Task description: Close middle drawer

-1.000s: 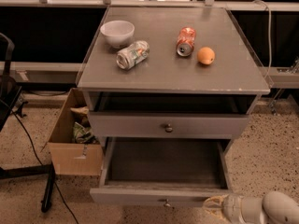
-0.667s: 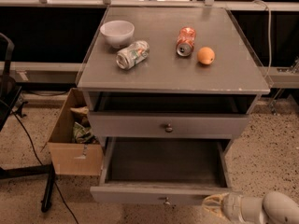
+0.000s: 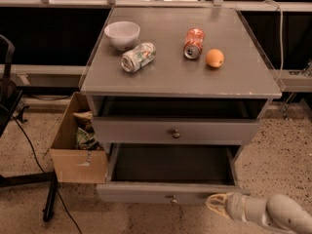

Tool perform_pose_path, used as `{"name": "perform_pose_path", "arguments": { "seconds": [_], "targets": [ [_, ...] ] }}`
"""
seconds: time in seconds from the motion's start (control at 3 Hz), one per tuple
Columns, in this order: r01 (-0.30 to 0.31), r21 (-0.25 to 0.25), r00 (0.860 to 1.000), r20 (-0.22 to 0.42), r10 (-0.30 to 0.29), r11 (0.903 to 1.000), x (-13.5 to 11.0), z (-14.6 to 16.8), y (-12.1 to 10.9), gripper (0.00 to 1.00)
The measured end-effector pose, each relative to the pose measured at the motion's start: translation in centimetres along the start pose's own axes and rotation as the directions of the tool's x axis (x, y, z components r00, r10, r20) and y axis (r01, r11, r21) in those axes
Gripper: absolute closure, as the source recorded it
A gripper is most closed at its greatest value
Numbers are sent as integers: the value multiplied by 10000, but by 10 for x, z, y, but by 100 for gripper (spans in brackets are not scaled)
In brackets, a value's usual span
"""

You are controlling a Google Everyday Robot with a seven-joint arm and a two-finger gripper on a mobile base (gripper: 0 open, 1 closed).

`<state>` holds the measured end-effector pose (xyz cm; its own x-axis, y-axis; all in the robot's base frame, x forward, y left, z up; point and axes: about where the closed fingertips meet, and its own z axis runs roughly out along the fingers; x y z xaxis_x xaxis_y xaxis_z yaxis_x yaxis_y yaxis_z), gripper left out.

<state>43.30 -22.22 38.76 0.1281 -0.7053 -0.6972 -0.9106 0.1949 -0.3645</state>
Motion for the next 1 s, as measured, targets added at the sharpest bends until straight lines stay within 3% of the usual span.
{"name": "perform_pose_path", "arguments": {
  "seconds": [0.67,1.0],
  "targets": [
    [365,899,9990,235,-388,9953,1,35,-51,100],
    [385,1014,9985,343,-422,9941,0,37,-52,100]
  ]
}}
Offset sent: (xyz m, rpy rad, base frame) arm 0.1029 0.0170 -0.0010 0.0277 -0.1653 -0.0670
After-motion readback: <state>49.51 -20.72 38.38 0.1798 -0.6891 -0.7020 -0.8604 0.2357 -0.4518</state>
